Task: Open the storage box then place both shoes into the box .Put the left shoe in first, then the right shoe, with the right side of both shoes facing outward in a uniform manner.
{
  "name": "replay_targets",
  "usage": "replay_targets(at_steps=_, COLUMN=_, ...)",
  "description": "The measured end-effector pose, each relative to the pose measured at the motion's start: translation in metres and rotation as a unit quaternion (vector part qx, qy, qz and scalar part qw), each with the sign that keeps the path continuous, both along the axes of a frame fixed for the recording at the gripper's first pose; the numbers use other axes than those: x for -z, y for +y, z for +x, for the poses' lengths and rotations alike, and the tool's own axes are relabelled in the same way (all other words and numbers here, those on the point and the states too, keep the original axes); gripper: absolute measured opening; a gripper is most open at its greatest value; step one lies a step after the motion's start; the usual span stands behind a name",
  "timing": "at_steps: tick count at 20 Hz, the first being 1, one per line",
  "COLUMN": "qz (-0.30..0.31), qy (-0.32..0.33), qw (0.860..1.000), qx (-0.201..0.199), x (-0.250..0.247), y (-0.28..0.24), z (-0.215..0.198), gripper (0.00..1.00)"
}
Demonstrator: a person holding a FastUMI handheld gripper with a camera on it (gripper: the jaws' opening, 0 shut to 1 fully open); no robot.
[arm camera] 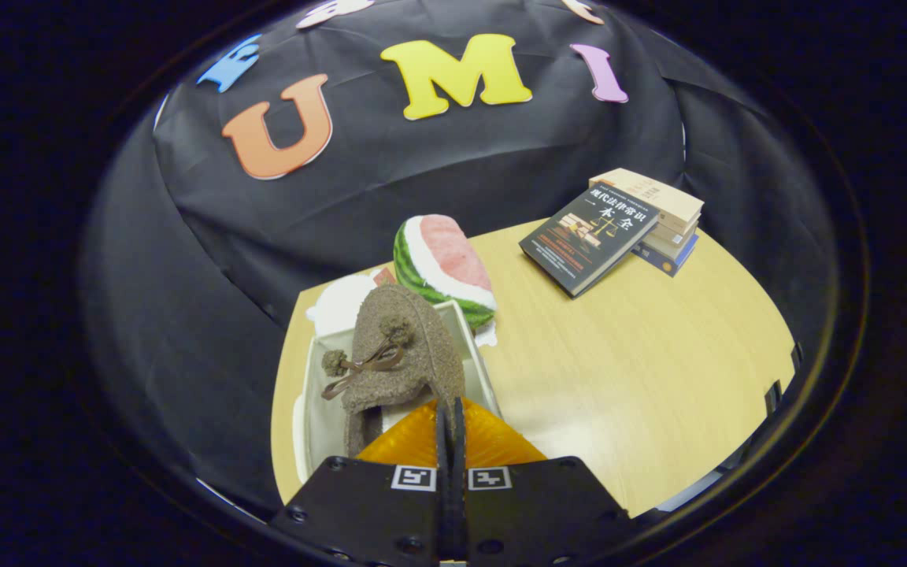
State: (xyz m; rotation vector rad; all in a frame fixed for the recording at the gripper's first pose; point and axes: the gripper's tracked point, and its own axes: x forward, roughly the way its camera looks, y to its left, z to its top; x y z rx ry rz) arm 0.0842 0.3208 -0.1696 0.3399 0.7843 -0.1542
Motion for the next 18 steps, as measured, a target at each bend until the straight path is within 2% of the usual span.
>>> replay_targets(at_steps=5, qz=-0.063, qy=0.010, qw=0.998, qx=0.005, x=0.023, y=-0.001, z=-0.005, gripper=0.00)
replay_targets(at_steps=11, qz=-0.102, qy=0.032, qw=0.994, qx=0.002, x=0.038, y=0.000, z=-0.008, gripper=0.01)
replay_targets(at_steps=12, qz=-0.103, qy=0.028, qw=0.994, qx=-0.003, x=0.035, y=0.001, z=-0.007, gripper=0.06)
replay_targets(at_steps=14, qz=-0.120, qy=0.010, qw=0.993, qx=-0.007, x=0.025, y=-0.002, z=-0.003, gripper=0.10)
replay_targets(at_steps=17, qz=-0.128, qy=-0.014, qw=0.991, qx=-0.022, x=0.011, y=0.001, z=0.001, gripper=0.10)
replay_targets(at_steps=18, qz=-0.129, qy=-0.023, qw=0.991, qx=-0.025, x=0.005, y=0.001, z=0.000, gripper=0.17)
